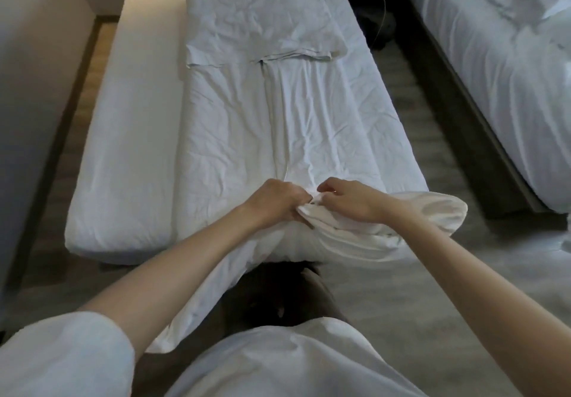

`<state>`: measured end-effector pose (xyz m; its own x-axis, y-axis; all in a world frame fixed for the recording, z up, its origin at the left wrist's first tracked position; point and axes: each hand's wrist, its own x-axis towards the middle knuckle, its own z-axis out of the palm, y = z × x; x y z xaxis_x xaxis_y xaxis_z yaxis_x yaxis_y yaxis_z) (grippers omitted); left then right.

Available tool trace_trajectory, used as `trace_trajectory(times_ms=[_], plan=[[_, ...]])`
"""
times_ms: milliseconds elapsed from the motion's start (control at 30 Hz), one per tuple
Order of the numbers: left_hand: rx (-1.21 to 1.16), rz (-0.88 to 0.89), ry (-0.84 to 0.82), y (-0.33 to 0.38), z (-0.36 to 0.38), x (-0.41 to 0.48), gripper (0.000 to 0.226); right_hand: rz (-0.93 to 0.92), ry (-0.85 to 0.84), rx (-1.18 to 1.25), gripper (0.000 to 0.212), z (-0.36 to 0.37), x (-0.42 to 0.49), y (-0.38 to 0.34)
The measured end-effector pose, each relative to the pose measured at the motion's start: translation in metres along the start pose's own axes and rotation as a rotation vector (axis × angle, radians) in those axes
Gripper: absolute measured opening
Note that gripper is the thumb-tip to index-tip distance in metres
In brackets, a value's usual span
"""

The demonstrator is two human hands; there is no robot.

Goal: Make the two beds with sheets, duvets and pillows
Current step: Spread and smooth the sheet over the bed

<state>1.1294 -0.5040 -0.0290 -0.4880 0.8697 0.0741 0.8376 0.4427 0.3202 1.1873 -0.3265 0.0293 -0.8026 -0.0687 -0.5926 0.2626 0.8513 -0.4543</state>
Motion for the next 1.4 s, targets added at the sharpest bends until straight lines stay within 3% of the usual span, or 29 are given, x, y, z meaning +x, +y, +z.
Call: trace_trajectory(times_ms=[67,200,367,533,667,767,833,900,1000,1067,1133,1267,1400], plan=[[-0.056,-0.075,-0.087,-0.012,-0.008,0.015,0.041,-0.014,0.05,-0.122,0.048,-0.009,-0.01,-0.002],[-0.077,-0.109,-0.107,-0.034,-0.016,0.04,0.044,-0.086,0.192,-0.46,0.073,-0.01,0.0,-0.001],[-0.048,-0.128,-0.075,-0.061,-0.021,0.064,0.045,-0.136,0.419,-0.595,0.038,-0.023,0.045,0.001],[0.012,-0.163,-0.045,-0.092,-0.025,0.101,0.049,-0.181,0.401,-0.514,0.031,-0.064,0.096,0.013],[0.061,-0.158,0.077,-0.123,-0.039,0.134,0.045,-0.207,0.414,-0.495,0.028,-0.112,0.132,0.01],[0.133,-0.203,0.179,-0.142,-0.054,0.149,0.042,-0.16,0.412,-0.416,0.012,-0.149,0.163,0.003],[0.158,-0.329,0.09,-0.157,-0.063,0.147,0.068,-0.148,0.409,-0.363,0.007,-0.169,0.184,0.0],[0.143,-0.492,-0.13,-0.173,-0.072,0.138,0.103,-0.16,0.416,-0.34,0.005,-0.186,0.203,0.0],[0.15,-0.606,-0.274,-0.193,-0.087,0.127,0.123,-0.19,0.432,-0.36,0.004,-0.204,0.225,-0.003],[0.17,-0.675,-0.296,-0.21,-0.095,0.126,0.113,-0.204,0.446,-0.371,0.003,-0.212,0.237,-0.005],[0.223,-0.712,-0.292,-0.232,-0.098,0.127,0.085,-0.202,0.441,-0.382,0.006,-0.219,0.25,-0.007],[0.44,-0.608,-0.252,-0.272,-0.1,0.141,0.036,-0.178,0.445,-0.368,0.008,-0.233,0.279,-0.01],[0.44,-0.544,-0.097,-0.316,-0.118,0.174,0.023,-0.154,0.566,-0.342,0.013,-0.262,0.311,-0.017]])
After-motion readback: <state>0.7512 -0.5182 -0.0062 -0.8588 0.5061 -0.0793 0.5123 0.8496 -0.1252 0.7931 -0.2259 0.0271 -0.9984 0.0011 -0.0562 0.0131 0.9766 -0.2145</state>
